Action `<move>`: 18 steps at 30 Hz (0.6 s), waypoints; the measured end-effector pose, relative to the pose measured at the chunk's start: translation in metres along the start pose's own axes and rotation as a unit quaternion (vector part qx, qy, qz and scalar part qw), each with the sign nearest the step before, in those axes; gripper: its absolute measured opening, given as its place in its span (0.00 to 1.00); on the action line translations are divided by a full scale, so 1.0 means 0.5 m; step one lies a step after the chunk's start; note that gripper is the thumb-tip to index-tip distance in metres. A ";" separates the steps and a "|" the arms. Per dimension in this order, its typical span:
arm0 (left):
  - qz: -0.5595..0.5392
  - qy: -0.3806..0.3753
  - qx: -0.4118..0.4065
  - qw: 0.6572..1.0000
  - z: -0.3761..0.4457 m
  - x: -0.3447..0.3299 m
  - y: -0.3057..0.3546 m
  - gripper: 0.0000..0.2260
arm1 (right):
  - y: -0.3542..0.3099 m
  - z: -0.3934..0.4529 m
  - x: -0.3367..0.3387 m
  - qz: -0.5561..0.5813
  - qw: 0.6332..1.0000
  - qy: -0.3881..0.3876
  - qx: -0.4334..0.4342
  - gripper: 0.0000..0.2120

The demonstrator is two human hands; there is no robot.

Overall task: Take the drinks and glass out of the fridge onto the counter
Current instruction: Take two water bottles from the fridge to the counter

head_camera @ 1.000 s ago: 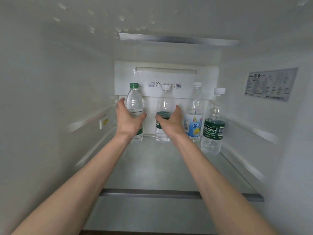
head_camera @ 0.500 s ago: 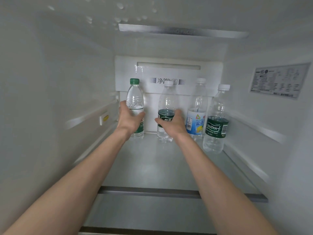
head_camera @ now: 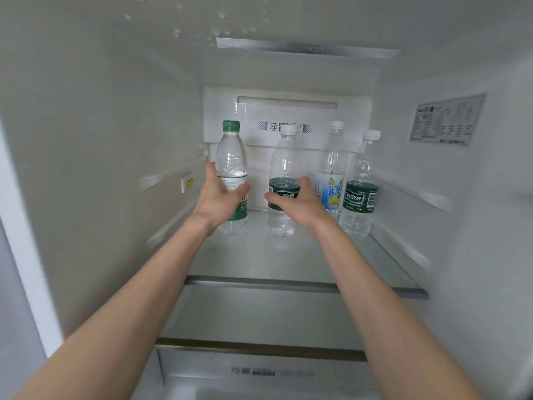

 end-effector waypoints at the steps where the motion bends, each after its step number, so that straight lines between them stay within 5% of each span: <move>1: -0.002 -0.002 -0.005 1.000 -0.009 0.002 0.003 0.24 | 0.002 -0.012 0.004 0.001 1.000 0.005 0.008 0.28; 18: -0.062 0.015 -0.058 0.996 -0.172 0.029 0.089 0.19 | 0.002 -0.189 0.060 0.126 0.989 0.066 0.052 0.19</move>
Point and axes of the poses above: each hand's wrist, its own z-axis towards the middle knuckle, its own x-axis out of the back of the hand, y = z × x, the point moved 8 cm from there along z, towards the middle knuckle, and after that the axes turned 4 degrees about -x, right-handed, at the moved point
